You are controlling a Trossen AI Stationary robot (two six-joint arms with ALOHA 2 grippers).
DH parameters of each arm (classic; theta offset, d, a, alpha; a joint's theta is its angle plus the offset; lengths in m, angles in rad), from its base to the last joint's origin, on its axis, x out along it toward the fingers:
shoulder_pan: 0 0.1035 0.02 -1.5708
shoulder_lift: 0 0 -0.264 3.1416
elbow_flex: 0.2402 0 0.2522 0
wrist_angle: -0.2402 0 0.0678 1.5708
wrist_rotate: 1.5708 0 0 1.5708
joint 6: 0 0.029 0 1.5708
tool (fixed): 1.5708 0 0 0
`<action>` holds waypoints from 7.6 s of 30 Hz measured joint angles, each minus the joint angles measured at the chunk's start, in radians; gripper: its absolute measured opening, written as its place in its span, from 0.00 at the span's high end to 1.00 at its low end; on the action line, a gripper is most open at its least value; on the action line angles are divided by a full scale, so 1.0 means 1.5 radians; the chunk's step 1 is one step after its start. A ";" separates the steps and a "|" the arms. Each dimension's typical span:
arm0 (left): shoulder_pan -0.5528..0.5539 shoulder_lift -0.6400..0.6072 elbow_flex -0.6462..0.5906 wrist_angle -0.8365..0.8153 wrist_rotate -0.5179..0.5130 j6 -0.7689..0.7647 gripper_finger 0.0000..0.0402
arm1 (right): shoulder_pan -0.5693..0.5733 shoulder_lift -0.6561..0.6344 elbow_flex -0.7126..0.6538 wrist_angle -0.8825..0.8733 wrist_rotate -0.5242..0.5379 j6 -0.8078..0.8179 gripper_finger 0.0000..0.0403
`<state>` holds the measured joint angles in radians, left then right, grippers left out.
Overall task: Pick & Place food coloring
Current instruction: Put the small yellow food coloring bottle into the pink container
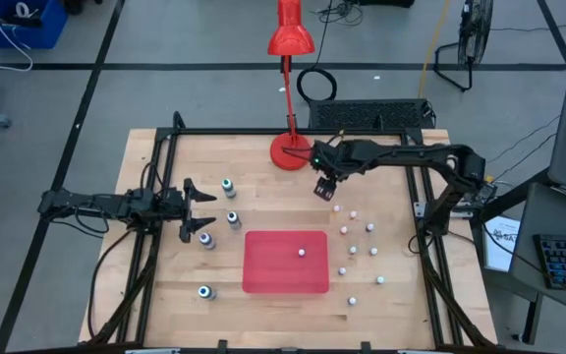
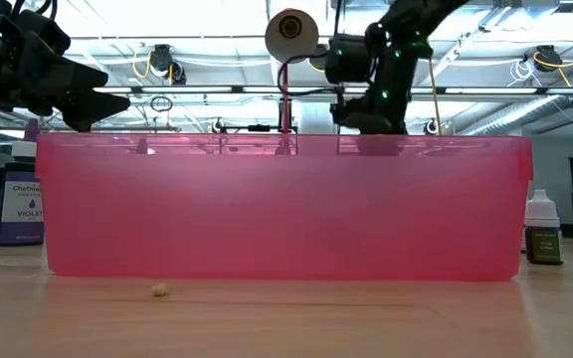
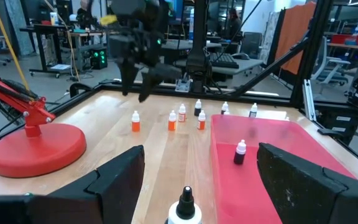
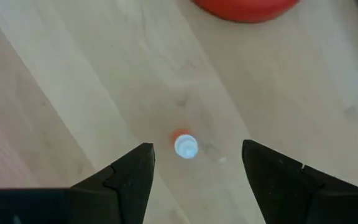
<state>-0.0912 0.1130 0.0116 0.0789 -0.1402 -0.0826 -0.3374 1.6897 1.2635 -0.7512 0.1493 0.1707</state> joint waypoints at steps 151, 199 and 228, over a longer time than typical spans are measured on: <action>0.000 0.000 0.000 0.000 0.000 0.000 0.24 | 0.268 -0.111 0.081 -0.235 0.127 0.234 0.53; 0.000 0.000 0.000 0.000 0.000 0.000 0.24 | 0.133 -0.041 -0.221 0.140 -0.049 0.112 0.53; 0.000 0.000 0.000 0.000 0.000 0.000 0.24 | 0.134 -0.024 -0.220 0.162 -0.051 0.055 0.86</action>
<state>-0.0911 0.1129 0.0115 0.0788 -0.1402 -0.0828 -0.1360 1.6538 0.9333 -0.5081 0.0727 0.2527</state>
